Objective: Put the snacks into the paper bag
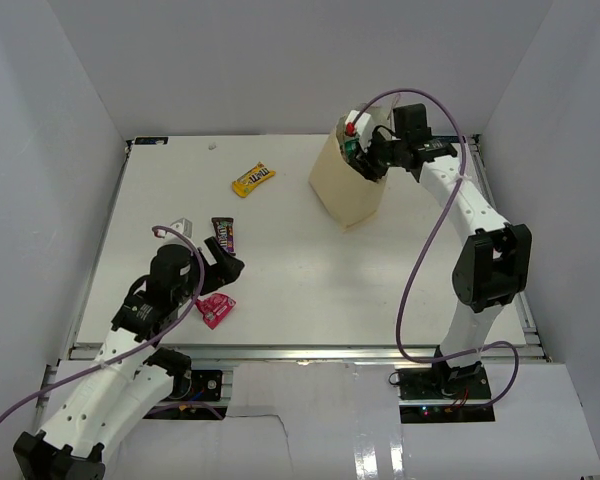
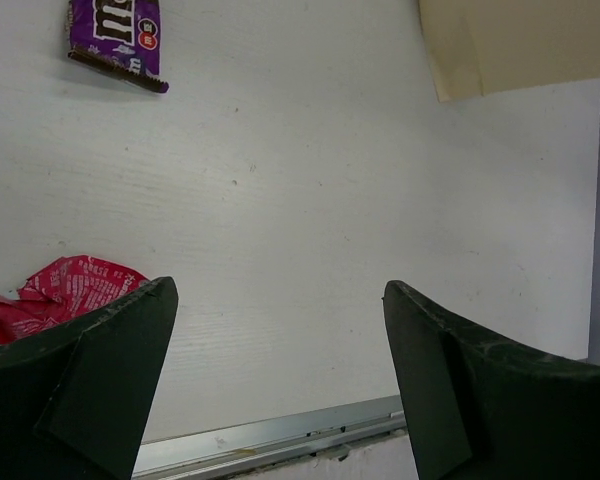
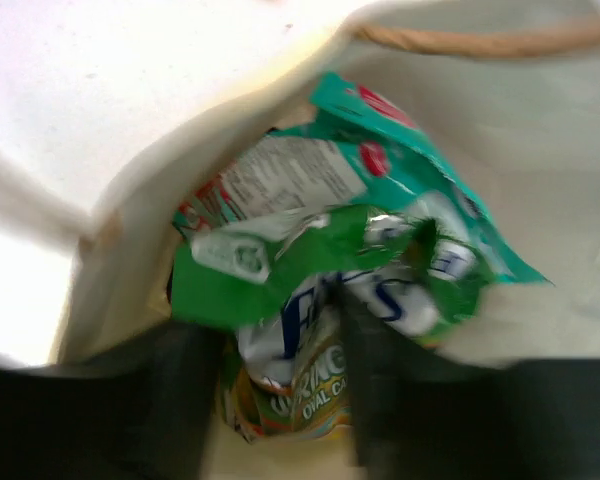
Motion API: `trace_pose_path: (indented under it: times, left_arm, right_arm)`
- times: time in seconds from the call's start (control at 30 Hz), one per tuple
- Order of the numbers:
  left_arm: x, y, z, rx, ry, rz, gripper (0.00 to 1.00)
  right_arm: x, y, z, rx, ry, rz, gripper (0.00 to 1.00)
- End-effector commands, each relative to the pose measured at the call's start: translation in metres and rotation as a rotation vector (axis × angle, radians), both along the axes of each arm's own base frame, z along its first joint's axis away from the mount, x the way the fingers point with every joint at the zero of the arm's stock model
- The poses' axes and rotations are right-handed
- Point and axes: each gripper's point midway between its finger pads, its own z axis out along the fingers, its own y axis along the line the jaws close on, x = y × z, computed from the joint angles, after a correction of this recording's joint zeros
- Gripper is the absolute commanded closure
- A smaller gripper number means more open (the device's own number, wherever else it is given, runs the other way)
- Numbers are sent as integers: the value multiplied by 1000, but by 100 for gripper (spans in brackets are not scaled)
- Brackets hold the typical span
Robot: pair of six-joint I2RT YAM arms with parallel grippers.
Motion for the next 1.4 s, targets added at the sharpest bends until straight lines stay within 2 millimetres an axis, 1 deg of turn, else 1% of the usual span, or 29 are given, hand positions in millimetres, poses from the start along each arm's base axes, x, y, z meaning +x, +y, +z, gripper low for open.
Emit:
trace_pose_path:
  times: [0.0,0.03,0.07,0.1,0.17,0.2,0.3,0.37,0.47,0.5,0.57,0.6,0.63,0.7,0.73,0.77,0.8,0.83,0.87,0.97,1.03,1.07,1.1,1.13,1.17,1.23,1.27,1.33,1.37]
  left_arm:
    - [-1,9,-13,8,57,75,5]
    - [-1,12,-18,6,80,105,4]
    - [-3,14,-22,10,105,121,3]
    - [-3,15,-25,6,120,138,3]
    - [-4,17,-33,-9,163,179,3]
    - [-5,18,-36,-13,183,197,3]
    - [-9,22,-50,-30,256,269,3]
    - [-13,28,-59,-27,308,329,3]
    - [-19,37,-67,-12,364,412,3]
    - [-21,40,-71,-5,384,431,3]
    - [-24,42,-76,-11,414,464,3]
    - [-28,43,-81,-18,438,494,3]
    - [-30,45,-86,-10,459,508,3]
    - [-32,49,-93,-1,482,546,3]
    - [-33,51,-99,22,503,558,3]
    - [-33,53,-103,42,514,569,4]
    - [-34,57,-112,78,543,594,4]
    - [-33,58,-115,96,556,600,4]
    - [-28,56,-118,105,559,599,5]
    - [-17,54,-132,154,590,592,7]
    - [-8,54,-136,179,595,594,9]
    - [-8,57,-146,218,630,604,10]
    - [-5,57,-147,232,636,604,12]
    - [-4,59,-149,247,645,609,16]
    - [-5,59,-155,265,671,607,26]
    - [-5,57,-156,264,679,588,38]
    - [-5,54,-155,253,680,569,49]
    - [0,47,-145,222,638,517,63]
    - [7,42,-140,222,595,448,69]
  right_arm:
    - [-11,4,-2,-25,75,11,40]
    - [-10,2,10,-10,53,9,34]
    - [-9,3,34,10,5,8,21]
    - [-7,0,46,20,-20,-2,17]
    - [-6,-2,72,49,-60,-20,13]
    - [-5,-8,97,72,-107,-37,10]
    - [-4,-21,135,120,-164,-82,5]
    - [-6,-28,150,144,-184,-103,2]
    - [-15,-41,165,172,-199,-112,3]
    - [-19,-43,166,188,-191,-96,3]
    - [-30,-46,155,199,-157,-69,4]
    - [-47,-44,164,227,-165,-15,5]
    - [-57,-43,162,237,-164,28,5]
    - [-103,-27,146,287,-83,194,5]
    - [-118,-24,141,283,-95,267,5]
    - [-144,-17,131,323,-53,342,5]
    - [-155,-15,123,325,-40,372,5]
    - [-162,-13,115,328,-25,378,5]
    - [-172,-13,98,326,12,375,5]
    - [-187,-11,74,323,73,384,5]
    - [-195,-12,68,320,90,388,5]
    - [-198,-11,64,324,105,391,5]
    - [-201,-11,63,327,115,394,5]
    - [-204,-11,63,330,120,398,5]
    - [-209,-10,64,338,121,414,5]
    - [-218,-7,61,349,141,444,4]
    - [-229,-3,59,359,175,472,3]
    - [-240,3,53,352,187,522,0]
    - [-253,12,48,345,212,567,4]
